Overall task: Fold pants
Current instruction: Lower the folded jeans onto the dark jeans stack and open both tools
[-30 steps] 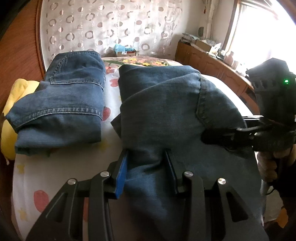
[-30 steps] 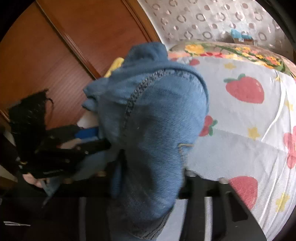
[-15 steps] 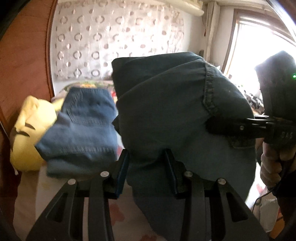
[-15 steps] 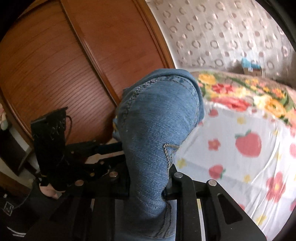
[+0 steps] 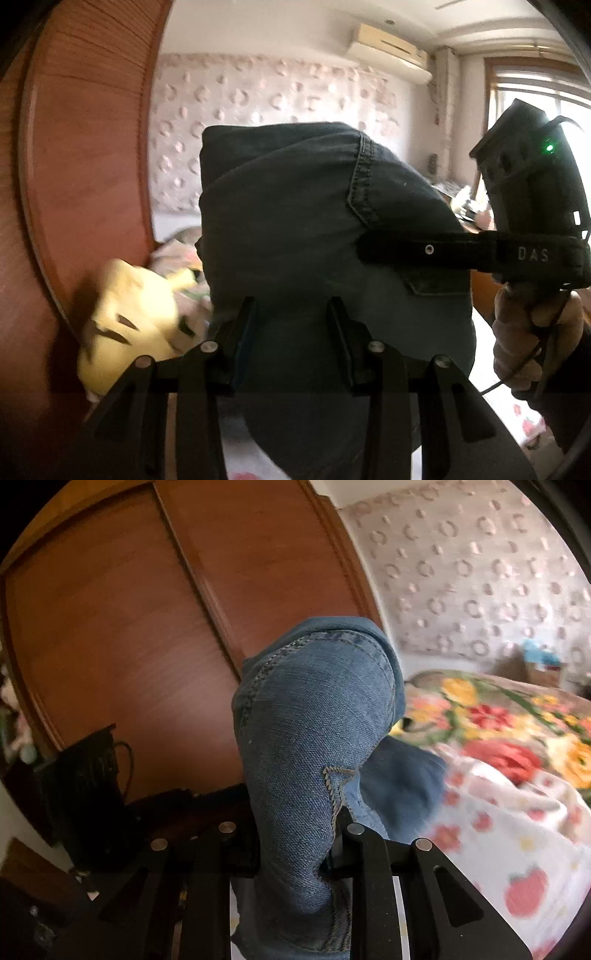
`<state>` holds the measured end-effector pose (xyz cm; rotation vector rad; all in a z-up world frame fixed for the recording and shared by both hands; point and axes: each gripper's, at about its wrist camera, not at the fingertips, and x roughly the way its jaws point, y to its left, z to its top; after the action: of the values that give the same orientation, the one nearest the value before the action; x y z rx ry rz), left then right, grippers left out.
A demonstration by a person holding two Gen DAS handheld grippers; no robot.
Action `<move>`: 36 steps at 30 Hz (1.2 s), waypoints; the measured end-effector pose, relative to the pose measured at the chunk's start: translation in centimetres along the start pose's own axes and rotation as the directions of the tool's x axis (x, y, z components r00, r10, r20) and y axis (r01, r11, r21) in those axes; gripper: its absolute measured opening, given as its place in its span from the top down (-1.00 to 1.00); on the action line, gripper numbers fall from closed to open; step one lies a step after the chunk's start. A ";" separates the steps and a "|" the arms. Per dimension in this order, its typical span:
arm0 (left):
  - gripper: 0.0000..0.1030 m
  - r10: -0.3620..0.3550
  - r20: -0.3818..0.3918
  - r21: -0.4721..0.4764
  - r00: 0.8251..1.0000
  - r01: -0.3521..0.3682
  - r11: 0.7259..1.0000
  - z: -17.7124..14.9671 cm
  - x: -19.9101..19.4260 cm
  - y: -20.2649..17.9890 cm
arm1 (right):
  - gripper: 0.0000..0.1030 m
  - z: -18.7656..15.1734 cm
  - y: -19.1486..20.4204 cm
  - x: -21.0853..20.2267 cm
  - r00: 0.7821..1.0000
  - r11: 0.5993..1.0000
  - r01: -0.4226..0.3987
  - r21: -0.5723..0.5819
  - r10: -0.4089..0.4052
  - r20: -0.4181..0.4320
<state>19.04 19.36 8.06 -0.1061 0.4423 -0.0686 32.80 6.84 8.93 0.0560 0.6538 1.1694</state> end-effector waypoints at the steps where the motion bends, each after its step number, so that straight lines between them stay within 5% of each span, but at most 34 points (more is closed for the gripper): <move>1: 0.27 0.018 0.012 -0.007 1.000 -0.018 1.000 0.7 -0.1 1.1 | 0.58 0.6 0.0 0.7 1.000 1.000 -0.028 0.009 0.028 0.006; 5: 0.27 0.056 0.018 -0.014 0.998 -0.055 0.998 1.9 1.4 4.0 | 0.58 3.5 -2.2 4.8 0.987 0.984 -0.143 0.110 0.134 0.087; 7: 0.27 0.064 -0.017 -0.018 0.998 -0.064 0.998 1.6 3.9 5.2 | 0.52 3.7 -4.8 6.9 0.988 0.977 -0.133 0.165 0.117 0.104; 9: 0.27 0.059 -0.066 -0.027 0.996 -0.061 0.998 0.5 6.9 5.8 | 0.32 2.9 -8.6 10.2 0.997 0.964 -0.064 0.258 0.050 0.064; 11: 0.27 0.042 -0.146 -0.044 0.988 -0.049 0.998 -1.4 10.4 6.3 | 0.24 1.2 -12.5 14.3 0.995 0.954 0.091 0.285 -0.073 -0.074; 13: 0.27 0.024 -0.207 -0.046 0.978 -0.035 0.998 -3.3 12.9 6.0 | 0.21 -1.0 -16.0 17.4 0.955 0.925 0.251 0.284 -0.188 -0.230; 15: 0.27 0.022 -0.244 -0.039 0.969 -0.032 0.999 -5.0 14.4 5.7 | -0.18 -1.9 -17.9 17.4 0.954 0.928 0.253 0.274 -0.193 -0.228; 19: 0.27 0.020 -0.271 -0.055 0.962 -0.036 0.998 -6.7 15.2 5.5 | -0.35 -0.9 -17.6 15.6 0.940 0.936 0.296 0.190 -0.251 -0.229; 25: 0.27 0.028 -0.284 -0.067 0.958 -0.050 0.997 -7.3 14.9 5.1 | -0.34 -0.9 -14.6 12.9 0.902 0.909 0.417 0.015 -0.412 -0.130; 26: 0.27 0.030 -0.285 -0.066 0.958 -0.051 0.997 -7.4 14.8 5.0 | -0.19 -0.7 -14.2 12.9 0.899 0.905 0.426 -0.004 -0.423 -0.115; 30: 0.27 0.041 -0.287 -0.054 0.957 -0.059 0.997 -7.6 14.6 4.5 | 0.15 -0.7 -14.9 13.8 0.916 0.922 0.387 -0.021 -0.387 -0.101; 34: 0.27 0.030 -0.277 -0.065 0.960 -0.050 0.997 -7.5 14.5 4.4 | 0.16 -1.4 -15.9 16.0 0.885 0.899 0.433 -0.060 -0.437 -0.158; 36: 0.27 0.033 -0.272 -0.061 0.962 -0.051 0.997 -7.5 14.3 4.1 | 0.16 -1.7 -16.2 16.0 0.887 0.901 0.431 -0.052 -0.433 -0.157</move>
<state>28.92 21.53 -5.21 -0.1547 0.7204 -0.0262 49.11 13.47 -5.60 -0.1957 0.7573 0.7494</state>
